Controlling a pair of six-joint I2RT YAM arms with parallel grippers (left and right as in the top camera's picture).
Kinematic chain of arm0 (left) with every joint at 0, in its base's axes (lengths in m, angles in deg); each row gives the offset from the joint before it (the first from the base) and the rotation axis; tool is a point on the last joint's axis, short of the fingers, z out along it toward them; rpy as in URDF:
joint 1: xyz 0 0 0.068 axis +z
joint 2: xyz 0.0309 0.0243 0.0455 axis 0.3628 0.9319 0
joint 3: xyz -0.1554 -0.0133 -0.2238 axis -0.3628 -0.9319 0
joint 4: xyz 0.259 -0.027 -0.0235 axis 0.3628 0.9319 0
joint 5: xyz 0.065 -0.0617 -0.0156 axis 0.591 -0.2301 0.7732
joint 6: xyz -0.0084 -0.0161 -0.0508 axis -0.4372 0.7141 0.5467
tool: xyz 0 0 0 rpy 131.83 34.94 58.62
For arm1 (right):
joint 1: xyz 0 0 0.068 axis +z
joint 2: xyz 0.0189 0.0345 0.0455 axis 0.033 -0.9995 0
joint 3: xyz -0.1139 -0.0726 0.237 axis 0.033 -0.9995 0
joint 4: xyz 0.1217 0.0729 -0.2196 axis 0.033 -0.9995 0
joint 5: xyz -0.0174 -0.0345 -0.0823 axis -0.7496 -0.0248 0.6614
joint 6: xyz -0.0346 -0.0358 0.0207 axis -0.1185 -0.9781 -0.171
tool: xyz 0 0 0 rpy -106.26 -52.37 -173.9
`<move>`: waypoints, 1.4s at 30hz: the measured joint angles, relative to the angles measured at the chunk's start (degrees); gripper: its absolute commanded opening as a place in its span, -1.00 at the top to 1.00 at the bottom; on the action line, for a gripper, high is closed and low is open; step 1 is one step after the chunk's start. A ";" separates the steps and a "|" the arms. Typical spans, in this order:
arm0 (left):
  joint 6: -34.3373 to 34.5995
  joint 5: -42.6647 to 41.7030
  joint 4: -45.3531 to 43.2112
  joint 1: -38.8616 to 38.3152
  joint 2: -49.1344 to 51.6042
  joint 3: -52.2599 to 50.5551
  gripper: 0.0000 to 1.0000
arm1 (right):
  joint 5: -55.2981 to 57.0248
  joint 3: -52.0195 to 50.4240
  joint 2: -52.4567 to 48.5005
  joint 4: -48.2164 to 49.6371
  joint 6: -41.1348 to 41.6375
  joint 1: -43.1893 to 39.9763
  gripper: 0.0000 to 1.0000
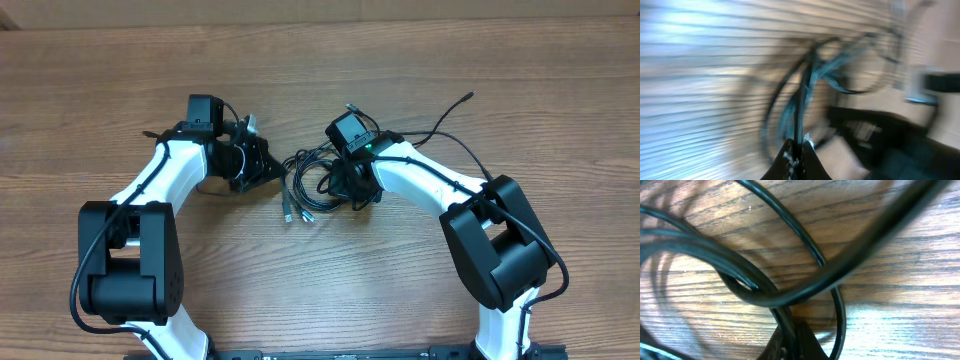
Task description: Untangle cables
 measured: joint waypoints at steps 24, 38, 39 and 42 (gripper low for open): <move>-2.60 22.56 4.09 -0.15 0.00 -0.09 0.66 | -1.14 0.00 -0.11 0.63 -0.22 0.70 0.92; -2.73 17.84 -0.74 -0.50 0.00 -0.20 0.35 | -1.11 0.00 -0.11 0.70 -0.22 0.68 0.92; -2.73 17.49 -1.25 -0.68 0.00 -0.22 0.34 | -1.11 0.00 -0.11 0.66 -0.24 0.70 0.92; -2.73 16.92 -2.84 -2.47 0.00 -0.22 0.34 | -1.11 0.00 -0.11 0.68 -0.22 0.68 0.92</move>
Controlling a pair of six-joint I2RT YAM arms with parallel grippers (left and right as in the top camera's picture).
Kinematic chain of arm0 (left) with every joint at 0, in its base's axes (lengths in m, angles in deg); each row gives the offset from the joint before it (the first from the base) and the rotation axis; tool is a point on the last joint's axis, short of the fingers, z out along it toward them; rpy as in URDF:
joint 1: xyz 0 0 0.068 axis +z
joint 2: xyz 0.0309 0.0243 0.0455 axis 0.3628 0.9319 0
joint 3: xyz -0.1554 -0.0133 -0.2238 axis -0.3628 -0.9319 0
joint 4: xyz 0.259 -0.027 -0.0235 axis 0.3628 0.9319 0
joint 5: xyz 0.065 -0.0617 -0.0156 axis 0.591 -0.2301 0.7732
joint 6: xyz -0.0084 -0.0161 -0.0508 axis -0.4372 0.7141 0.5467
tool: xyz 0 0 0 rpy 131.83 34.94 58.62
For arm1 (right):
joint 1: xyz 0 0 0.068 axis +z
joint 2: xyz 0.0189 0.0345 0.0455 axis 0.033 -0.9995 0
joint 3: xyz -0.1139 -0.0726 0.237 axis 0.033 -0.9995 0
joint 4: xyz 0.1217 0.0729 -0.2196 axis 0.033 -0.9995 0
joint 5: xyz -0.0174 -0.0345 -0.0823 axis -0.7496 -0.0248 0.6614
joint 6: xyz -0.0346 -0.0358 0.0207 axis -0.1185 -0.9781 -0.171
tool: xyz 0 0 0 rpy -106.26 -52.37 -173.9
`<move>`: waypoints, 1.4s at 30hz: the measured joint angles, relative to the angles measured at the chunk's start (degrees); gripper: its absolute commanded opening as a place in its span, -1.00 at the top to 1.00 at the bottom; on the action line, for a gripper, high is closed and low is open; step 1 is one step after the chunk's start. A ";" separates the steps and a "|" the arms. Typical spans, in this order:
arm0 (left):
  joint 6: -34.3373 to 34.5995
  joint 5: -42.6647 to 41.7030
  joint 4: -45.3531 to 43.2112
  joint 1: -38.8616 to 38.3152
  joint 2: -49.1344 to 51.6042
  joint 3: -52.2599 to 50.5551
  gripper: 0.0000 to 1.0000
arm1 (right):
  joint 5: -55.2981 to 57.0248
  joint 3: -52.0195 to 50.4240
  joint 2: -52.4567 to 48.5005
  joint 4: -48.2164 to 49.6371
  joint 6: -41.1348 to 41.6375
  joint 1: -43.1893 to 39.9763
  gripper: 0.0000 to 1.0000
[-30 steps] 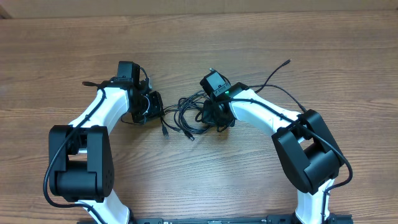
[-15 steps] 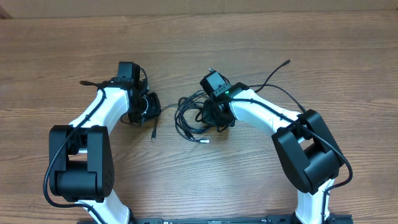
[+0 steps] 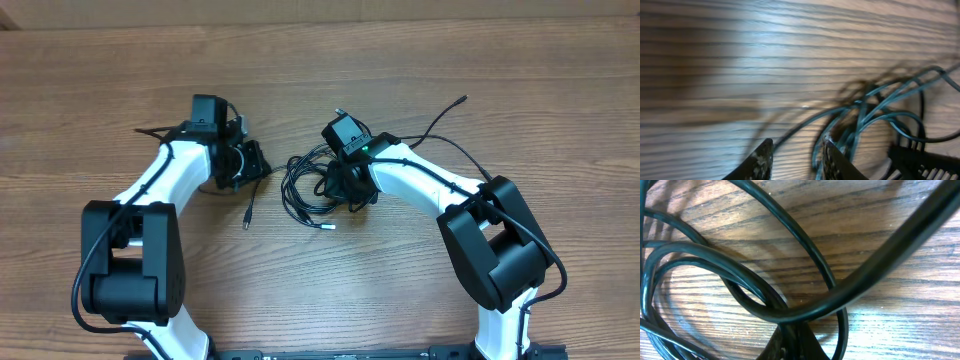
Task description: Untangle cables
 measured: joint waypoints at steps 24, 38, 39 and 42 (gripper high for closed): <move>7.23 18.75 -2.97 -13.84 0.00 -0.02 0.78 | 0.00 0.00 0.00 0.04 0.00 0.02 0.91; 7.80 19.23 -3.43 -13.84 0.00 -0.02 0.81 | -0.02 0.00 0.00 0.04 0.00 0.00 0.91; 7.82 19.23 -3.43 -13.84 0.00 -0.02 0.81 | 0.00 0.00 -0.02 0.02 -0.04 0.00 0.91; 7.80 19.23 -3.52 -13.84 0.00 -0.02 0.79 | -0.02 0.00 -0.02 0.02 -0.02 0.00 0.92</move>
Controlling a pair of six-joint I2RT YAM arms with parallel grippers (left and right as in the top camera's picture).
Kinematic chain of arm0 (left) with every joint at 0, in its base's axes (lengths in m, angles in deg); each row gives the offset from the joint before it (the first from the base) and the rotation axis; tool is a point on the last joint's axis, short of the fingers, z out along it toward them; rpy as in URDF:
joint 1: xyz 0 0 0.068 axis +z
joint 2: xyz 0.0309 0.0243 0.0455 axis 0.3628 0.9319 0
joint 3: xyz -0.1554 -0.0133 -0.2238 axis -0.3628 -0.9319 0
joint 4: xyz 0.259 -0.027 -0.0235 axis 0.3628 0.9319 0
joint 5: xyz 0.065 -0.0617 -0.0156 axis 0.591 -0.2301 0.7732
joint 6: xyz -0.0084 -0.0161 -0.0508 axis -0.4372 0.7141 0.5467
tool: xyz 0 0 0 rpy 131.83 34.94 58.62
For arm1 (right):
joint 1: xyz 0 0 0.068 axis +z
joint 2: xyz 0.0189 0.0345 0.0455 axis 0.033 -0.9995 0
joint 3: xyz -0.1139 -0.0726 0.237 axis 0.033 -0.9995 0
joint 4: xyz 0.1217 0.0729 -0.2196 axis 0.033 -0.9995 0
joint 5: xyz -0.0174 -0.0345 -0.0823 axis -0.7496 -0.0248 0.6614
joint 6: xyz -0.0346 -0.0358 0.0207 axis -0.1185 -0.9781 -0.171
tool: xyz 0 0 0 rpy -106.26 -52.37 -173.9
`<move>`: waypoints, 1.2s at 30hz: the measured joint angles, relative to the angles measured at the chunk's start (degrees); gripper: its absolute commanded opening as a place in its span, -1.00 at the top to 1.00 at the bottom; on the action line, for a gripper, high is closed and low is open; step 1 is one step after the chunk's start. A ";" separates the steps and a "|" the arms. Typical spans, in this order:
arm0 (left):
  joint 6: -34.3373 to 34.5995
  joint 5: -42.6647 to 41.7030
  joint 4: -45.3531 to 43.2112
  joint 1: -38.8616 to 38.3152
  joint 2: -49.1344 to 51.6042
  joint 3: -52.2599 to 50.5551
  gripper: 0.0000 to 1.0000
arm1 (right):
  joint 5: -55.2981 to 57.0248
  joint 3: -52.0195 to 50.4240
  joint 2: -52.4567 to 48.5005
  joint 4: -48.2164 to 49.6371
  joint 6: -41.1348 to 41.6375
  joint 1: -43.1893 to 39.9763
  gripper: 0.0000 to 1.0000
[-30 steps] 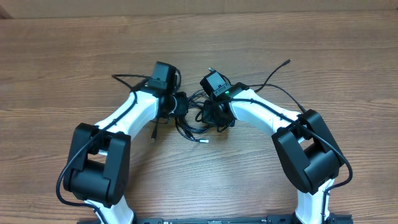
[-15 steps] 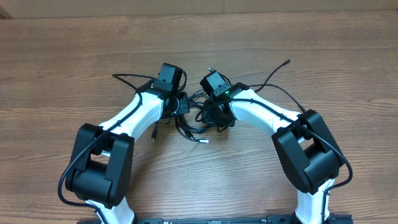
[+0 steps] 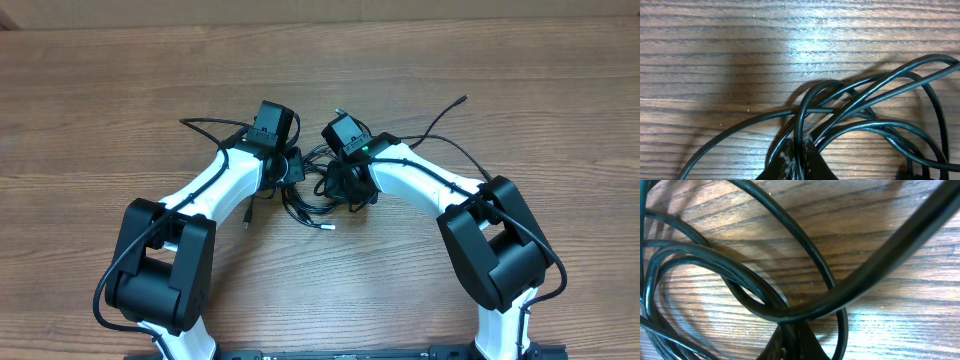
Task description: Untangle cables
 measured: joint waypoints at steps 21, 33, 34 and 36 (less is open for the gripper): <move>-0.50 -3.19 0.44 0.11 0.09 0.48 0.92 | 0.02 0.00 0.00 0.00 0.00 0.00 0.92; -2.47 -32.37 5.46 9.62 0.09 10.25 0.92 | -4.09 0.00 -0.15 -0.07 -2.82 -1.75 0.92; -2.49 -33.46 5.95 10.23 0.09 10.40 0.92 | -5.51 0.00 -0.26 -0.07 -4.04 -2.40 0.92; -2.67 -34.58 7.28 11.06 0.09 10.54 0.92 | -8.94 0.02 -0.55 -0.17 -6.45 -3.69 0.91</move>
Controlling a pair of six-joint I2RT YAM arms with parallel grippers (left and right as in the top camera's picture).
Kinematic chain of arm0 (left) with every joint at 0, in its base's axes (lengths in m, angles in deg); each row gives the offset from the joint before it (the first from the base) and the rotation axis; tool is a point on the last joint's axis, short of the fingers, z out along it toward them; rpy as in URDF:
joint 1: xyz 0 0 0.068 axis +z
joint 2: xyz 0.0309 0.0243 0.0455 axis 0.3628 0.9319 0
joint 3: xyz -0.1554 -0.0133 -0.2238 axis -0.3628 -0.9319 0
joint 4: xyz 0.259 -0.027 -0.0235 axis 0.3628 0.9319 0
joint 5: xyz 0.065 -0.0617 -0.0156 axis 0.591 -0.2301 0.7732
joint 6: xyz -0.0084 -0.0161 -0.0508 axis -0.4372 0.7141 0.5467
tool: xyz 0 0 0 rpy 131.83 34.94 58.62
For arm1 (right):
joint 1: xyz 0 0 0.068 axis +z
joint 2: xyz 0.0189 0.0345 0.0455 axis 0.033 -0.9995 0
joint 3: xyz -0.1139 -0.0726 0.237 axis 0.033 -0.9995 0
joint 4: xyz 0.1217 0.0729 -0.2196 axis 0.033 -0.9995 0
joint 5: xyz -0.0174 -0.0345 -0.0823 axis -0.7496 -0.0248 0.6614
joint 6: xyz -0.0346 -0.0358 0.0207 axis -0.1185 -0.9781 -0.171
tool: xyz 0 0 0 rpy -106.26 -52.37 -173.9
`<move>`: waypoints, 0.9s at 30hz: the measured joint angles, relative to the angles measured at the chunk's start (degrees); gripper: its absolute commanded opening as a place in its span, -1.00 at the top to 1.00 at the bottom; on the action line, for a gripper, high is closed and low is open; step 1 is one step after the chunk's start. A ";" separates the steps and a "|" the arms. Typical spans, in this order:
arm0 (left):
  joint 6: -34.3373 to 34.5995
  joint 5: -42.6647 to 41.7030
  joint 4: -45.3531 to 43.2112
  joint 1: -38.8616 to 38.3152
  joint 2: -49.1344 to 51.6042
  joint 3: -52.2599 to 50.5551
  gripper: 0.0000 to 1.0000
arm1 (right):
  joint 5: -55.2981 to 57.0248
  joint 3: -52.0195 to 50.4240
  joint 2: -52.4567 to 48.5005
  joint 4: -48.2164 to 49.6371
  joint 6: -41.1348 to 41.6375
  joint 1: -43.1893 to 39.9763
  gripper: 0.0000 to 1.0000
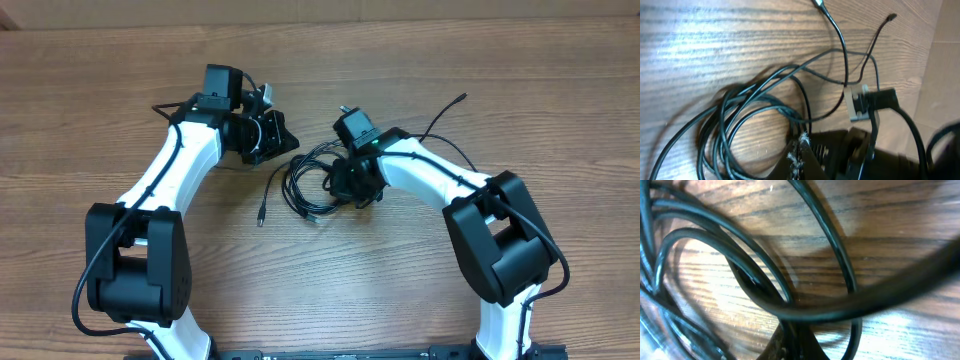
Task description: Untangle cables
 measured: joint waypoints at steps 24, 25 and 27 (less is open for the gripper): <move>-8.00 22.12 4.81 -1.73 0.79 0.04 0.33 | -23.28 10.45 -1.46 -9.84 -17.05 -7.93 0.56; -8.87 21.86 4.55 -1.73 1.44 0.07 0.30 | -22.64 10.45 -1.46 -9.18 -15.67 -7.91 0.56; -10.80 20.46 3.80 -1.73 3.04 0.07 0.25 | -21.14 10.45 -1.46 -8.26 -13.62 -7.85 0.56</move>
